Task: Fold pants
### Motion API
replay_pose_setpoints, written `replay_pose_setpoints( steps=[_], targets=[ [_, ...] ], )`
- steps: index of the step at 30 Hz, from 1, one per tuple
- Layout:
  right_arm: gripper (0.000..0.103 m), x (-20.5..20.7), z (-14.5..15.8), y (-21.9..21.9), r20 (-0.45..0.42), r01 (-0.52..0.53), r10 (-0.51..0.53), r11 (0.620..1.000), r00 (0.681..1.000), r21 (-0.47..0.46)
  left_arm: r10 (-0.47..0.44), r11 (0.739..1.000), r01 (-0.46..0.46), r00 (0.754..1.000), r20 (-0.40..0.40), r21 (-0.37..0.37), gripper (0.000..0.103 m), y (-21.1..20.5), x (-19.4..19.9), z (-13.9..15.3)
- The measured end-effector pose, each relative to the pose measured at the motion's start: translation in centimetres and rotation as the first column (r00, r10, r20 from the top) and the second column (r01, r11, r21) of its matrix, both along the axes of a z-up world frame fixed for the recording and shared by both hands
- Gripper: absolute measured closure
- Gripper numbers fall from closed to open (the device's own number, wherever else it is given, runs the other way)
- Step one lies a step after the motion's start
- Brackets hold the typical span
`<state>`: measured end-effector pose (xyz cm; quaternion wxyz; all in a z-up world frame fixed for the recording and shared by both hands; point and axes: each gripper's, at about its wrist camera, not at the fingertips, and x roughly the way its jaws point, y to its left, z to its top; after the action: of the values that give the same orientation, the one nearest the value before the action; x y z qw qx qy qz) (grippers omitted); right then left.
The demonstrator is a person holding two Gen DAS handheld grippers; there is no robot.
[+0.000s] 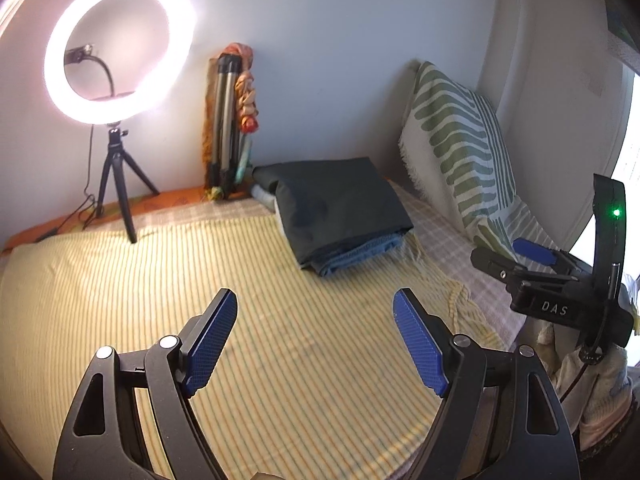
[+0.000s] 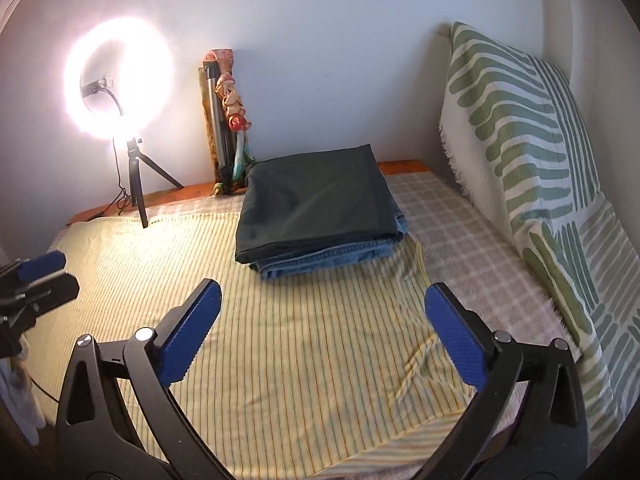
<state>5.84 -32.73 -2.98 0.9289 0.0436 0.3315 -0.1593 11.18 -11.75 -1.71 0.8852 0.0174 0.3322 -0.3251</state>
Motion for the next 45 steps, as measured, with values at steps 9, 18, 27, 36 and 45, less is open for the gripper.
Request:
replay_pose_setpoints(
  steps=[9,18,27,36,45],
  targets=[
    [0.000,-1.6,-0.2,1.9,0.014,0.001,-0.002,1.000,1.000,0.006,0.008,1.000,-0.009,0.998,0.057,0.020,0.022,0.4,-2.3,0.5],
    [0.000,-2.1,0.1,2.6,0.024,-0.001,0.001,1.000,1.000,0.005,0.010,0.999,-0.011,0.998,0.058,0.032,0.019,0.2,-3.0,0.6],
    [0.000,-2.3,0.3,2.9,0.032,-0.006,0.006,1.000,0.999,0.007,0.010,1.000,-0.010,0.999,0.031,-0.001,0.007,0.4,-3.1,0.9],
    [0.000,-2.6,0.5,3.1,0.034,-0.001,0.001,1.000,0.999,-0.007,0.027,0.999,-0.028,0.999,0.035,0.017,0.007,0.3,-3.2,1.1],
    [0.000,-2.7,0.6,3.2,0.035,0.000,0.000,1.000,0.999,-0.002,0.028,0.999,-0.029,0.999,0.039,0.021,0.005,0.2,-3.3,1.2]
  ],
)
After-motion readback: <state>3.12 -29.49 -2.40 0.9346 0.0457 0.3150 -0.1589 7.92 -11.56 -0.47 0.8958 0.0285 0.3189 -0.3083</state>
